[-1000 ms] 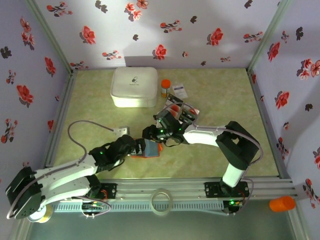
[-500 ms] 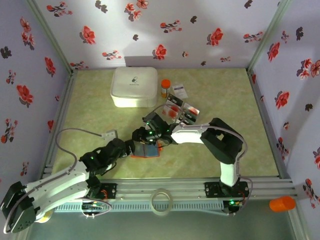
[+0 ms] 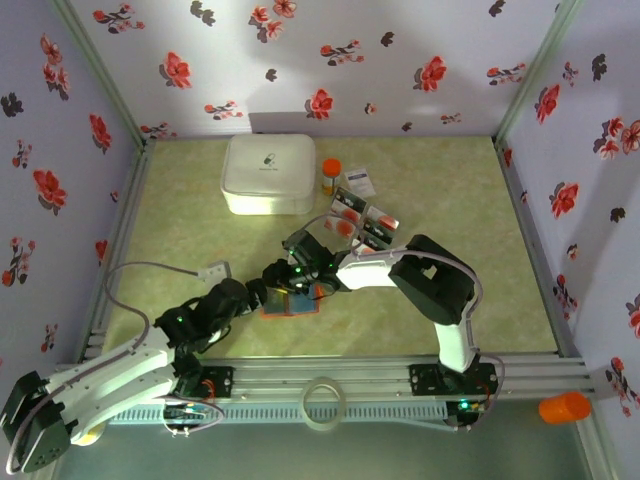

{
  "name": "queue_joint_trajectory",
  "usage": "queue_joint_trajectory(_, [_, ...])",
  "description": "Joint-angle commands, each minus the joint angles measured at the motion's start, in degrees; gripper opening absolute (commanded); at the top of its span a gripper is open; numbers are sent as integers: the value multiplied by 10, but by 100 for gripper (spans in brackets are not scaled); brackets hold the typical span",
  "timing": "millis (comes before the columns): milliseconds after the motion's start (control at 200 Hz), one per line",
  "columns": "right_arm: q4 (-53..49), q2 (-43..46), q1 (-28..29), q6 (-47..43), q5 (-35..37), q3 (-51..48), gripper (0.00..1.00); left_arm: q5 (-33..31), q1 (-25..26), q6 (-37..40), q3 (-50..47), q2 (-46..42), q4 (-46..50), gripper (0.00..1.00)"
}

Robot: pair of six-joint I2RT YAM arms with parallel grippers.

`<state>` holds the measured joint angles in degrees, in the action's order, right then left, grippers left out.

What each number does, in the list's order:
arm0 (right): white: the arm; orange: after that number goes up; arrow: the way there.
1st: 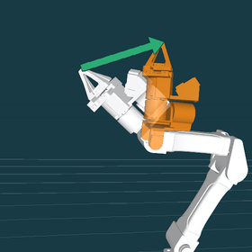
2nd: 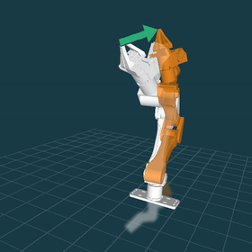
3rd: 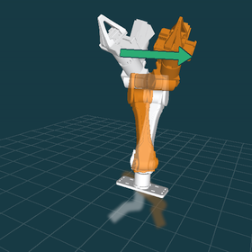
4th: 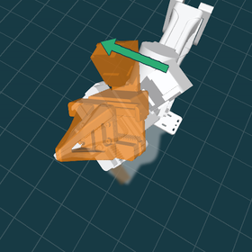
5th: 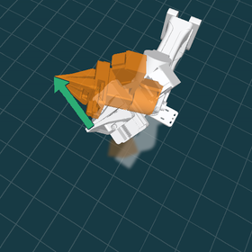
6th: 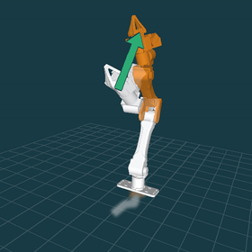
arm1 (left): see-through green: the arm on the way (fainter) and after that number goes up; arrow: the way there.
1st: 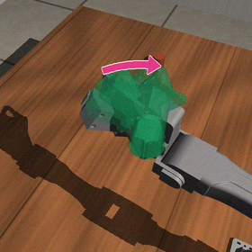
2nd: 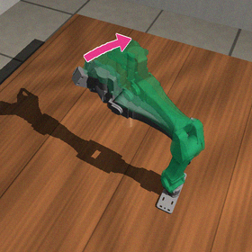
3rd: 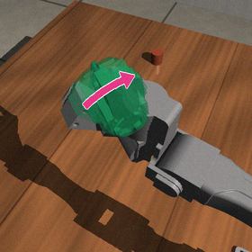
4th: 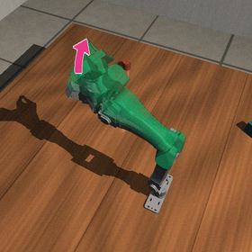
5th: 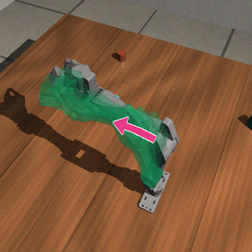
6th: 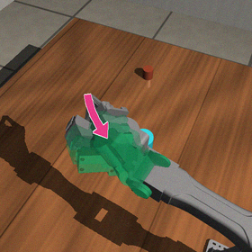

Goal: Put the credit cards into the card holder
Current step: Flip over the card slot on the card holder, then move the card holder to the bottom-center of the table.

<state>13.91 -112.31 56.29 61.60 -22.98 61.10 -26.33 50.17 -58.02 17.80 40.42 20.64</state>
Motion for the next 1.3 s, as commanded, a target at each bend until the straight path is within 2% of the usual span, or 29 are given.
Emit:
queue_joint_trajectory(0, [8,16,-3,5,0,9,39,-1,-4,-2,-3,1,-6,100])
queue_joint_trajectory(265, [2,23,-9,9,10,5,35,22,-4,19,-3,46,-36,100])
queue_joint_trajectory(640, [4,24,-15,18,13,6,17,32,-1,28,-22,111,-66,100])
queue_joint_trajectory(925, [-10,57,-30,4,15,-6,16,35,0,33,-22,150,-84,100])
queue_joint_trajectory(1015, [-57,90,-38,-28,27,-14,18,35,0,34,-20,155,-85,100])
queue_joint_trajectory(1120, [-150,138,-45,-88,58,-22,28,35,0,34,-19,157,-87,100])
queue_joint_trajectory(1295, [-344,200,-46,-204,170,-26,44,34,0,35,-16,157,-88,100])
